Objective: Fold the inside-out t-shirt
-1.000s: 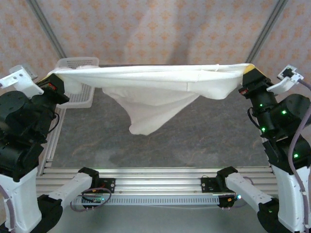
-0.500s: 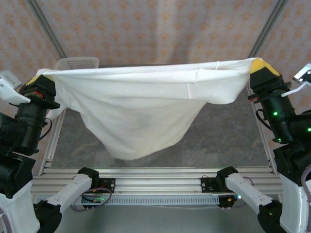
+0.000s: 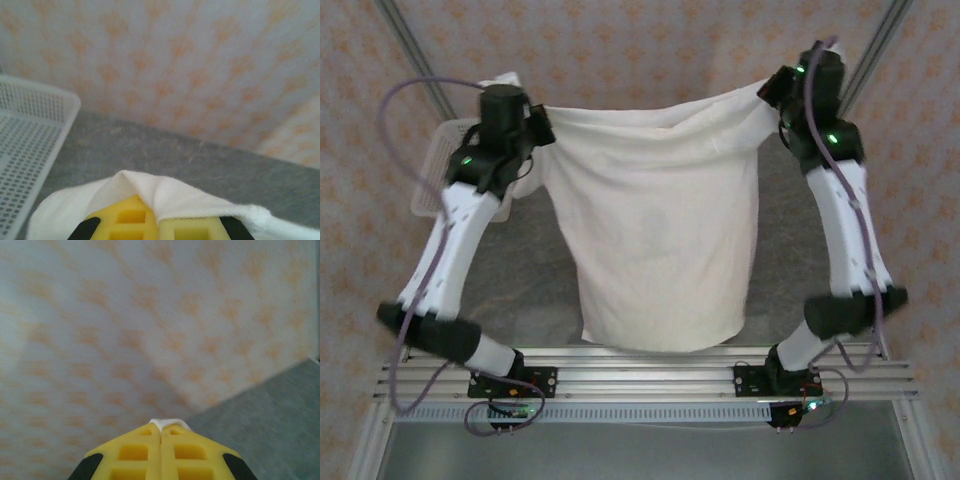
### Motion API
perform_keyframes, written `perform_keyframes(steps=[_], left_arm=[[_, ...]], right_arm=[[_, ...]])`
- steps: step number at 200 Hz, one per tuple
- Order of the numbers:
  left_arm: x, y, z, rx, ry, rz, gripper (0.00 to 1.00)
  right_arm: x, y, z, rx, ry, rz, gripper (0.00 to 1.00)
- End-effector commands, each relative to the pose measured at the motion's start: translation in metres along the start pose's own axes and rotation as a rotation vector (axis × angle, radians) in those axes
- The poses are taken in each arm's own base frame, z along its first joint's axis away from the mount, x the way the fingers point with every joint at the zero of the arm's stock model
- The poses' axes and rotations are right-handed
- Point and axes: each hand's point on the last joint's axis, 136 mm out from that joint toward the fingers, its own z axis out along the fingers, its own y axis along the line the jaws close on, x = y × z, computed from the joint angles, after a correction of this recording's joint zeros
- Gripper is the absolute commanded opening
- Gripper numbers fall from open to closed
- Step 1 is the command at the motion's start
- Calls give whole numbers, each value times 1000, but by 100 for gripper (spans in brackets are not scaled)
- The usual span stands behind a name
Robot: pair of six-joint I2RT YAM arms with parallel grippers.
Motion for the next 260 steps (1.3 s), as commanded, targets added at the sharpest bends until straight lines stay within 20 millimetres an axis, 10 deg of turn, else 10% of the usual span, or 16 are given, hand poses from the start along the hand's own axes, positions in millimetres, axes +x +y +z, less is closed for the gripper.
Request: perform_keyframes(steps=[1, 18, 39, 64, 90, 130, 185, 260], left_arm=[[17, 7, 73, -101, 49, -23, 15], [43, -4, 132, -97, 152, 5, 45], [34, -23, 142, -24, 166, 20, 59], [5, -48, 88, 142, 111, 16, 70], [10, -77, -1, 388, 60, 28, 90], [122, -106, -98, 538, 146, 262, 100], [287, -115, -152, 705, 387, 603, 100], [383, -131, -182, 889, 322, 1029, 100]], right_arm=[[34, -25, 60, 71, 127, 24, 0], [66, -28, 107, 78, 238, -50, 32], [72, -34, 118, 101, 326, -85, 55], [75, -26, 93, 24, 408, -95, 58], [126, -18, 52, -103, 560, -68, 57], [184, -68, -50, -101, 497, 14, 60], [327, -150, -161, 60, 783, 6, 56], [436, -179, -175, 249, 1007, -167, 56]])
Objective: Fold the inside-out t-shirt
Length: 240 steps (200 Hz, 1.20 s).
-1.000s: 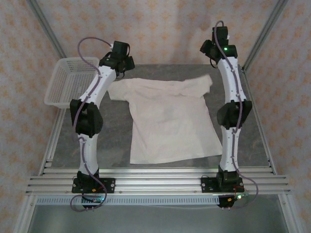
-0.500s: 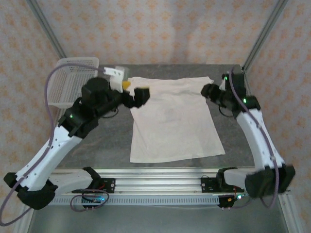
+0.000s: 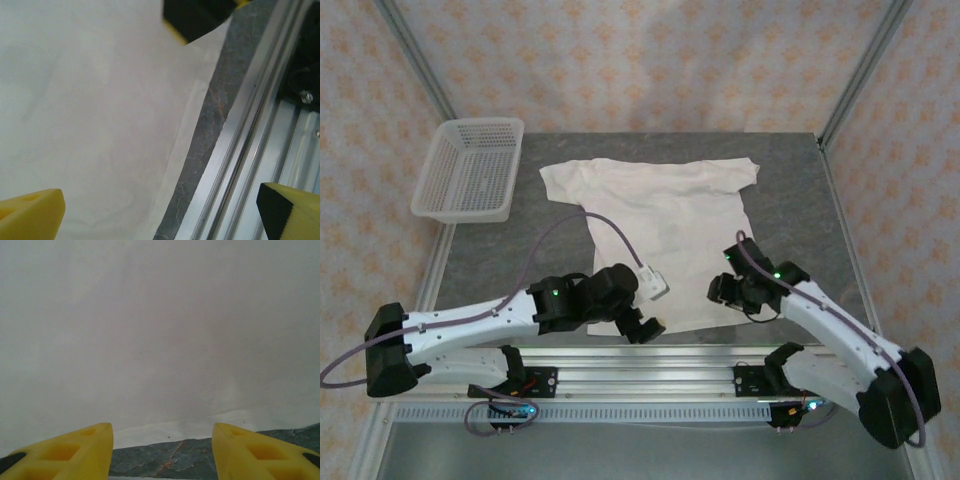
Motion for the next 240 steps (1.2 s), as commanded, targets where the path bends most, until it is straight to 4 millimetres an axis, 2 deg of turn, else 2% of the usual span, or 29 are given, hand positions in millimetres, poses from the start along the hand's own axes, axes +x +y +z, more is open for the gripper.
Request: perform_keyframes(steps=[1, 24, 42, 57, 68, 89, 125, 136, 153, 183, 201, 240], left_arm=[[-11, 0, 5, -39, -53, 136, 100], [-10, 1, 6, -44, -63, 136, 100], [-10, 3, 5, -54, -77, 121, 100], [-11, 6, 5, -68, -89, 111, 100], [-10, 8, 5, -81, -90, 108, 100], [-9, 11, 4, -95, -94, 109, 100], [-8, 11, 5, -100, -101, 113, 100], [-6, 9, 8, -84, -89, 122, 100], [-2, 2, 18, -50, -60, 136, 100], [0, -12, 53, 19, -17, 114, 100], [-7, -18, 76, 39, -77, 85, 100], [-21, -29, 126, 76, -146, 9, 100]], right_arm=[[-1, -9, 22, 89, -15, 28, 56], [8, -13, 44, 158, 29, 9, 56], [13, -15, 54, 210, 54, -18, 48], [15, -15, 58, 234, 57, -31, 33], [14, -14, 58, 236, 54, -29, 15], [8, -9, 51, 220, 27, -26, 0], [0, 3, 37, 191, 7, -39, 2], [-1, 7, 34, 177, 6, -38, 7], [-4, 12, 31, 158, -3, -38, 5], [-6, 20, 30, 125, -4, -32, 6], [-5, 19, 31, 126, -3, -26, 1], [-9, 20, 29, 116, -30, 17, 1]])
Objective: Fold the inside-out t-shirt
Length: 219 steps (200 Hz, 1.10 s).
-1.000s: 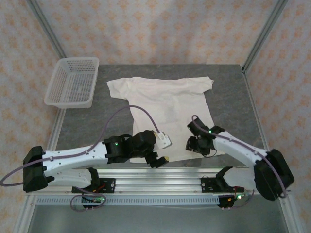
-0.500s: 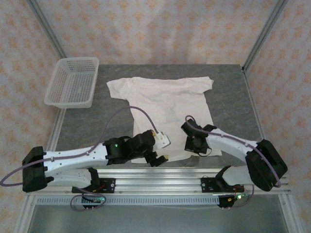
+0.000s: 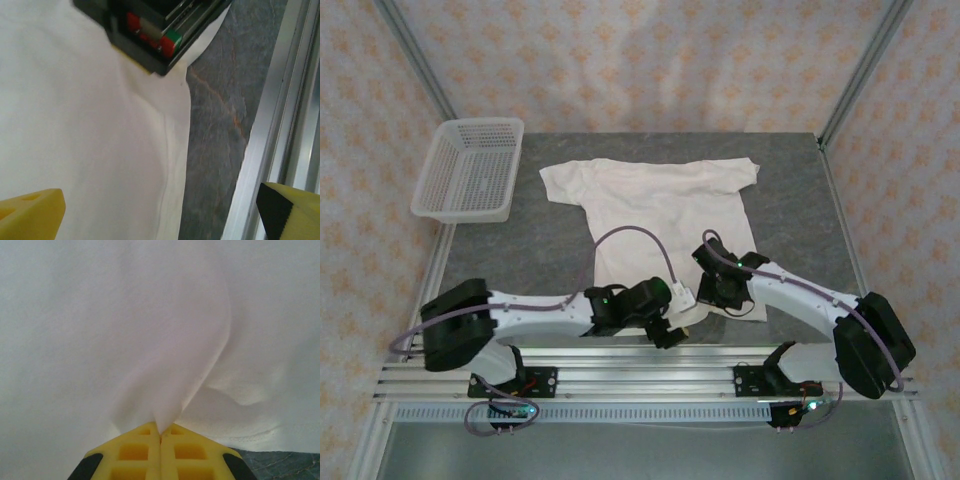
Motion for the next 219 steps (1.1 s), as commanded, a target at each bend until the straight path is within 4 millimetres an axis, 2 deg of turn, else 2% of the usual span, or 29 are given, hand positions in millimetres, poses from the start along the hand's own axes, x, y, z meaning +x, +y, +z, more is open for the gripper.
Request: perform_keyframes(steps=[1, 26, 47, 85, 90, 106, 123, 155, 166, 175, 191, 210, 219], left_arm=[[-37, -11, 19, 47, -155, -65, 100], [-38, -15, 48, 61, -182, -121, 100], [-33, -10, 67, 31, -180, -136, 97], [-35, 8, 80, -74, -212, -160, 85], [-35, 11, 80, -93, -214, -161, 82], [-30, 20, 81, -150, -216, -164, 73], [-21, 29, 79, -200, -221, -160, 51], [-1, 29, 77, -197, -187, -114, 45], [5, 32, 76, -214, -178, -115, 41], [8, 37, 74, -234, -176, -121, 33], [14, 44, 71, -259, -170, -137, 30], [17, 51, 67, -263, -176, -168, 14], [17, 52, 65, -255, -179, -182, 2]], right_arm=[[-7, 3, -8, -15, -40, 38, 1], [-7, 6, -8, -42, -48, 74, 1], [-9, 10, -11, -79, -55, 110, 1], [-9, 11, -14, -115, -41, 153, 1], [-11, 14, -19, -142, -51, 160, 1], [-10, 11, -19, -149, -35, 214, 0], [-8, 12, -16, -190, 4, 273, 0], [-12, 10, -18, -252, 32, 349, 0], [-13, 7, -20, -240, 30, 350, 0], [-14, 3, -20, -221, 30, 348, 0], [-14, 0, -22, -206, 33, 345, 0], [-14, 0, -21, -205, 33, 345, 0], [-14, -1, -21, -202, 34, 343, 0]])
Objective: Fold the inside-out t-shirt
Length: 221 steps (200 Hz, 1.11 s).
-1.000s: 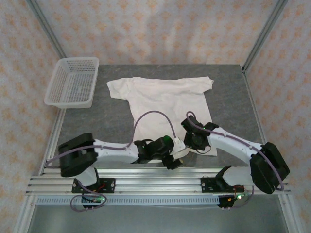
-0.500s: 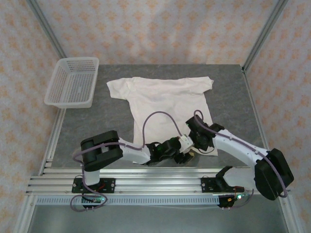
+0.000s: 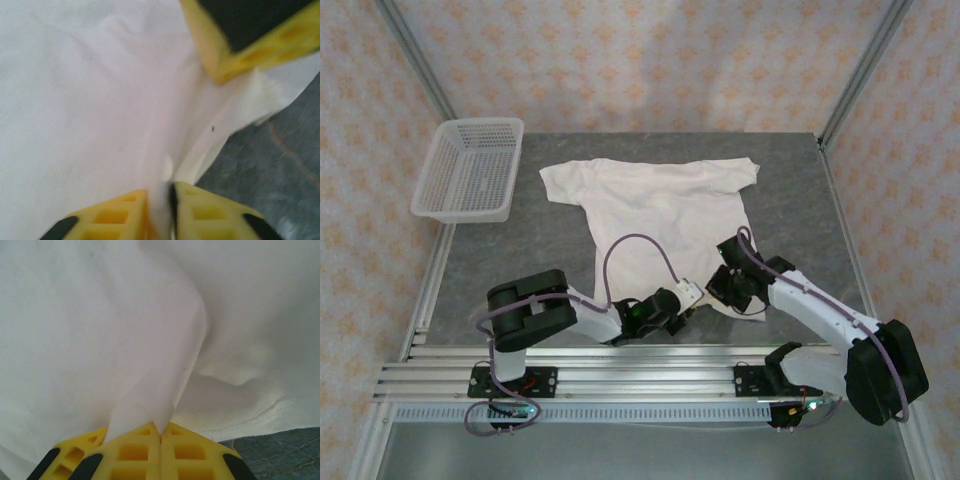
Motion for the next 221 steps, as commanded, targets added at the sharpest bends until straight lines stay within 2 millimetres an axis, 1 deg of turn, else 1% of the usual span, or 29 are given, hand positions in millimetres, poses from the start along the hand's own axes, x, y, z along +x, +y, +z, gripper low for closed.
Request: perform_keyframes(steps=[1, 18, 31, 38, 61, 72, 94, 106, 120, 142, 162, 204, 221], left_arm=[[4, 20, -5, -56, 9, -34, 1], [-3, 24, -11, -43, -13, -78, 0], [-13, 26, -17, -9, -35, -124, 0], [-19, 26, -21, 15, -47, -148, 0], [-37, 23, -31, 102, -70, -202, 0], [-44, 20, -34, 138, -77, -216, 0], [-52, 19, -38, 170, -82, -240, 0], [-52, 20, -38, 174, -78, -251, 0], [-51, 22, -36, 175, -71, -265, 0], [-51, 25, -33, 183, -70, -296, 0], [-51, 28, -32, 191, -67, -318, 0], [-50, 32, -32, 205, -65, -341, 0], [-50, 31, -32, 212, -64, -345, 0]], right_arm=[[-3, 6, -9, -15, -7, -5, 0], [-4, 4, -10, 1, -14, -15, 4], [-5, 3, -11, 8, -18, -26, 7], [-5, 3, -12, 9, -23, -35, 12], [-10, 1, -17, 14, -56, -85, 34], [-11, -1, -20, 14, -72, -118, 40], [-10, 9, -26, -44, -104, -231, 46], [-7, 14, -28, -77, -135, -300, 47], [-2, 24, -31, -130, -175, -393, 47], [4, 35, -31, -205, -273, -483, 45], [10, 34, -23, -214, -319, -539, 45], [29, 33, 3, -191, -313, -610, 54], [29, 31, 10, -152, -322, -626, 57]])
